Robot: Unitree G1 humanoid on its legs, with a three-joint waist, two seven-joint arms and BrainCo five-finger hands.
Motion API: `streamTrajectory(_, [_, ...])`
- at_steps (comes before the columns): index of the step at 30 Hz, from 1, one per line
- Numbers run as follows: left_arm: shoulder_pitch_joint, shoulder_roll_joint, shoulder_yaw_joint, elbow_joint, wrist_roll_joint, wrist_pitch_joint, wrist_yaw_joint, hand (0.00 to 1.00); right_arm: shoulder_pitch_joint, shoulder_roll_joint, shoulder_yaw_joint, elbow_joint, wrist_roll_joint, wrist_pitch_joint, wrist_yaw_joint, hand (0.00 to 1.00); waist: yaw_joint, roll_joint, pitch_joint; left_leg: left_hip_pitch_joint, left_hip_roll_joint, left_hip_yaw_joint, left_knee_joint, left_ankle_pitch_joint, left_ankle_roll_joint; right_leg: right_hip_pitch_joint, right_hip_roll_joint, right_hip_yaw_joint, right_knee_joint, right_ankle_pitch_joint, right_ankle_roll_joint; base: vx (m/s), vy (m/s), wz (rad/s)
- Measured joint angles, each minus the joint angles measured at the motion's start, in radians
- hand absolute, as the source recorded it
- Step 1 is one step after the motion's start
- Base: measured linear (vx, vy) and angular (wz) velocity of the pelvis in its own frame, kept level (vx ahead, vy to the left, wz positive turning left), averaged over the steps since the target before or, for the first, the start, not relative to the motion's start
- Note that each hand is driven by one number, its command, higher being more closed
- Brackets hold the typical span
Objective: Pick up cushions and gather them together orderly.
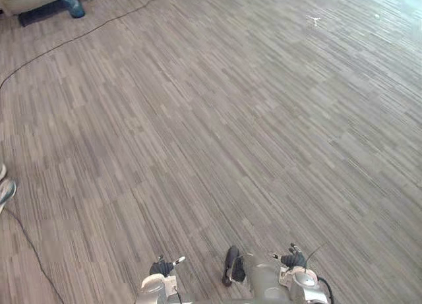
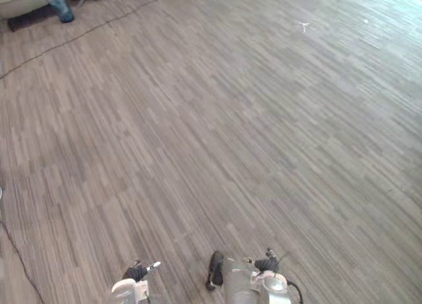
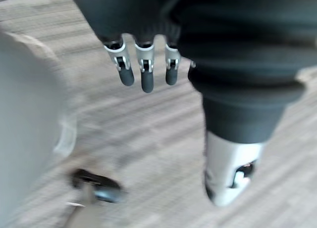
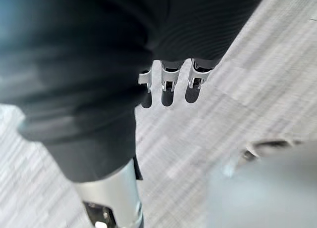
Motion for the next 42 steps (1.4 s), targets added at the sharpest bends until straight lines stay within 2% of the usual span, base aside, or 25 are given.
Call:
streamTrajectory(1, [0.007, 0.006, 0.000, -0.022, -0.002, -0.002, 0.000, 0.00, 0.005, 0.008, 0.019, 0.001, 0.004, 0.003, 0.000, 0.00, 0.002, -0.020, -0.004, -0.068, -0.007, 0.017, -0.061, -0.023, 0.019, 0.057, 0.004, 0.048, -0.045, -0.007, 0.008, 0.48, -0.016, -0.88])
streamTrajectory(3, [0.014, 0.002, 0.009, -0.052, -0.002, -0.011, 0.000, 0.00, 0.003, 0.012, 0.041, 0.002, 0.003, 0.005, 0.001, 0.00, 0.022, -0.024, -0.006, -0.156, -0.033, 0.012, -0.192, -0.043, 0.043, 0.137, 0.007, 0.138, -0.094, -0.019, 0.025, 0.54, 0.065, -1.16])
streamTrajectory(5, [0.025, -0.007, 0.014, -0.058, -0.003, -0.020, 0.001, 0.00, 0.008, 0.019, 0.037, 0.005, 0.003, 0.006, 0.002, 0.00, 0.049, -0.025, -0.007, -0.187, -0.054, -0.009, -0.360, -0.042, 0.039, 0.189, 0.001, 0.218, -0.120, -0.029, 0.044, 0.53, 0.171, -1.31])
streamTrajectory(8, [0.039, -0.012, 0.015, -0.058, -0.022, -0.029, 0.003, 0.00, 0.015, 0.033, 0.039, 0.006, -0.001, 0.005, 0.004, 0.00, 0.053, -0.019, -0.032, -0.233, -0.090, -0.059, -0.695, 0.023, 0.000, 0.252, -0.029, 0.328, -0.169, -0.084, 0.099, 0.54, 0.320, -1.21])
streamTrajectory(9, [0.046, -0.007, 0.015, -0.058, -0.026, -0.030, 0.003, 0.00, 0.028, 0.040, 0.039, 0.011, -0.006, 0.005, 0.005, 0.00, 0.058, -0.031, -0.053, -0.227, -0.102, -0.058, -0.689, 0.100, 0.009, 0.274, -0.056, 0.365, -0.173, -0.111, 0.119, 0.75, 0.482, -1.00])
streamTrajectory(10, [0.061, 0.007, 0.018, -0.057, -0.023, -0.028, 0.003, 0.00, 0.048, 0.049, 0.038, 0.023, -0.016, 0.006, 0.006, 0.00, 0.058, -0.060, -0.098, -0.222, -0.130, -0.038, -0.666, 0.117, 0.032, 0.267, -0.091, 0.387, -0.140, -0.120, 0.139, 0.67, 0.401, -0.94])
streamTrajectory(12, [0.065, 0.024, 0.026, -0.051, -0.022, -0.025, 0.004, 0.00, 0.055, 0.064, 0.047, 0.025, -0.019, 0.006, 0.011, 0.00, 0.061, -0.097, -0.120, -0.180, -0.145, 0.038, -0.652, 0.073, 0.063, 0.182, -0.135, 0.389, 0.060, -0.105, 0.199, 0.72, 0.412, -0.79])
streamTrajectory(13, [0.060, 0.031, 0.024, -0.034, -0.022, -0.023, 0.006, 0.00, 0.053, 0.063, 0.043, 0.022, -0.019, 0.005, 0.011, 0.00, 0.053, -0.103, -0.117, -0.121, -0.165, 0.064, -0.656, 0.042, 0.092, 0.095, -0.157, 0.374, 0.287, -0.029, 0.278, 0.60, 0.358, -0.58])
streamTrajectory(14, [0.056, 0.033, 0.023, -0.029, -0.020, -0.021, 0.006, 0.00, 0.052, 0.063, 0.039, 0.019, -0.019, 0.003, 0.012, 0.00, 0.046, -0.095, -0.110, -0.088, -0.174, 0.066, -0.667, 0.028, 0.099, 0.053, -0.167, 0.363, 0.380, 0.000, 0.299, 0.56, 0.315, -0.49])
streamTrajectory(16, [0.040, 0.028, 0.017, 0.025, -0.019, -0.012, 0.007, 0.00, 0.046, 0.058, 0.032, -0.010, -0.021, -0.007, 0.015, 0.00, 0.044, -0.066, -0.087, 0.093, -0.187, 0.098, -0.742, -0.044, 0.100, -0.067, -0.195, 0.258, 0.655, -0.016, 0.263, 0.50, 0.237, -0.47])
streamTrajectory(18, [0.026, 0.026, 0.005, 0.034, -0.019, -0.010, 0.007, 0.00, 0.045, 0.063, 0.032, -0.020, -0.026, -0.011, 0.016, 0.00, 0.037, -0.061, -0.087, 0.181, -0.189, 0.110, -0.797, -0.076, 0.095, -0.156, -0.204, 0.147, 0.672, -0.034, 0.237, 0.45, 0.162, -0.29])
streamTrajectory(20, [0.013, 0.024, 0.000, 0.044, -0.018, -0.008, 0.004, 0.00, 0.043, 0.063, 0.017, -0.044, -0.029, -0.014, 0.021, 0.00, 0.034, -0.064, -0.085, 0.250, -0.190, 0.118, -0.843, -0.109, 0.083, -0.270, -0.203, 0.042, 0.589, -0.046, 0.218, 0.46, 0.106, -0.12])
streamTrajectory(22, [0.005, 0.024, -0.008, 0.069, -0.008, -0.006, 0.004, 0.00, 0.031, 0.055, -0.007, -0.049, -0.038, -0.015, 0.025, 0.00, 0.020, -0.061, -0.082, 0.327, -0.197, 0.133, -0.905, -0.117, 0.072, -0.331, -0.196, -0.060, 0.373, -0.018, 0.201, 0.57, 0.045, 0.09])
streamTrajectory(23, [0.003, 0.023, -0.036, 0.079, 0.006, -0.004, 0.000, 0.00, 0.024, 0.041, -0.007, -0.043, -0.048, -0.010, 0.026, 0.00, 0.000, -0.062, -0.081, 0.419, -0.221, 0.130, -0.975, -0.117, 0.071, -0.348, -0.181, -0.107, 0.148, 0.069, 0.172, 0.72, 0.009, 0.26])
streamTrajectory(24, [0.003, 0.022, -0.039, 0.079, 0.009, -0.004, 0.000, 0.00, 0.025, 0.038, -0.007, -0.043, -0.050, -0.010, 0.026, 0.00, -0.005, -0.063, -0.080, 0.438, -0.229, 0.124, -0.985, -0.117, 0.071, -0.348, -0.178, -0.108, 0.113, 0.090, 0.163, 0.67, -0.016, 0.39])
streamTrajectory(25, [0.005, 0.018, -0.047, 0.081, 0.012, -0.004, -0.001, 0.00, 0.026, 0.033, -0.007, -0.043, -0.054, -0.008, 0.027, 0.00, -0.014, -0.061, -0.079, 0.474, -0.235, 0.106, -0.996, -0.118, 0.072, -0.343, -0.168, -0.080, 0.107, 0.181, 0.094, 0.74, -0.047, 0.26])
streamTrajectory(27, [0.009, -0.015, -0.052, 0.082, 0.021, -0.002, -0.006, 0.00, 0.024, 0.003, -0.004, -0.046, -0.057, -0.005, 0.028, 0.00, -0.013, -0.005, -0.097, 0.475, -0.191, 0.063, -0.918, -0.098, 0.047, -0.345, -0.155, -0.077, 0.211, 0.098, 0.048, 0.65, -0.093, 0.15])
streamTrajectory(29, [-0.004, -0.042, -0.050, 0.078, 0.026, 0.001, -0.013, 0.00, 0.018, -0.013, -0.013, -0.056, -0.057, -0.005, 0.029, 0.00, -0.024, 0.038, -0.076, 0.349, -0.133, -0.034, -0.564, -0.046, 0.000, -0.285, -0.136, -0.099, 0.240, 0.008, 0.049, 0.72, -0.187, 0.06])
streamTrajectory(30, [-0.005, -0.044, -0.047, 0.068, 0.027, 0.002, -0.015, 0.00, 0.011, -0.020, -0.010, -0.052, -0.055, -0.004, 0.028, 0.00, -0.020, 0.055, -0.066, 0.254, -0.092, -0.080, -0.329, 0.040, -0.040, -0.229, -0.109, -0.096, 0.211, -0.012, 0.046, 0.77, -0.142, -0.22])
streamTrajectory(31, [-0.002, -0.045, -0.033, 0.052, 0.027, 0.002, -0.021, 0.00, 0.004, -0.015, -0.005, -0.040, -0.052, 0.005, 0.026, 0.00, -0.015, 0.061, -0.058, 0.168, -0.046, -0.089, -0.129, 0.045, -0.053, -0.147, -0.074, -0.087, 0.166, -0.027, 0.043, 0.64, -0.089, -0.36])
streamTrajectory(33, [-0.001, -0.037, -0.013, 0.019, 0.026, 0.000, -0.020, 0.00, -0.001, 0.007, 0.013, -0.014, -0.038, 0.004, 0.024, 0.00, -0.006, 0.037, -0.044, 0.063, -0.018, -0.079, 0.002, 0.013, -0.023, 0.003, -0.049, -0.061, 0.073, -0.041, 0.041, 0.59, -0.056, -0.39])
streamTrajectory(35, [0.006, -0.032, -0.012, -0.019, 0.016, -0.006, -0.020, 0.00, 0.004, 0.031, 0.024, -0.006, -0.014, 0.005, 0.024, 0.00, 0.006, -0.003, -0.046, -0.052, -0.016, -0.034, -0.057, -0.019, 0.019, 0.114, -0.049, -0.022, -0.031, -0.047, 0.053, 0.50, -0.026, -0.43])
streamTrajectory(38, [0.014, -0.046, 0.011, -0.058, -0.003, -0.023, -0.018, 0.00, 0.011, 0.042, 0.036, -0.005, -0.013, 0.006, 0.024, 0.00, 0.034, 0.005, -0.044, -0.173, -0.037, -0.015, -0.371, -0.036, 0.042, 0.238, -0.060, 0.052, -0.113, -0.068, 0.102, 0.53, 0.106, -0.72])
streamTrajectory(40, [0.018, -0.043, 0.020, -0.062, -0.011, -0.030, -0.016, 0.00, 0.022, 0.041, 0.036, -0.004, -0.015, 0.006, 0.023, 0.00, 0.047, 0.002, -0.045, -0.202, -0.092, -0.055, -0.667, 0.037, 0.016, 0.308, -0.101, 0.107, -0.144, -0.119, 0.149, 0.54, 0.240, -0.73])
streamTrajectory(42, [0.035, -0.035, 0.024, -0.065, -0.023, -0.031, -0.012, 0.00, 0.021, 0.040, 0.037, 0.012, -0.016, 0.006, 0.022, 0.00, 0.055, -0.014, -0.061, -0.201, -0.121, -0.057, -0.673, 0.165, 0.012, 0.332, -0.135, 0.165, -0.150, -0.151, 0.170, 0.61, 0.328, -0.75])
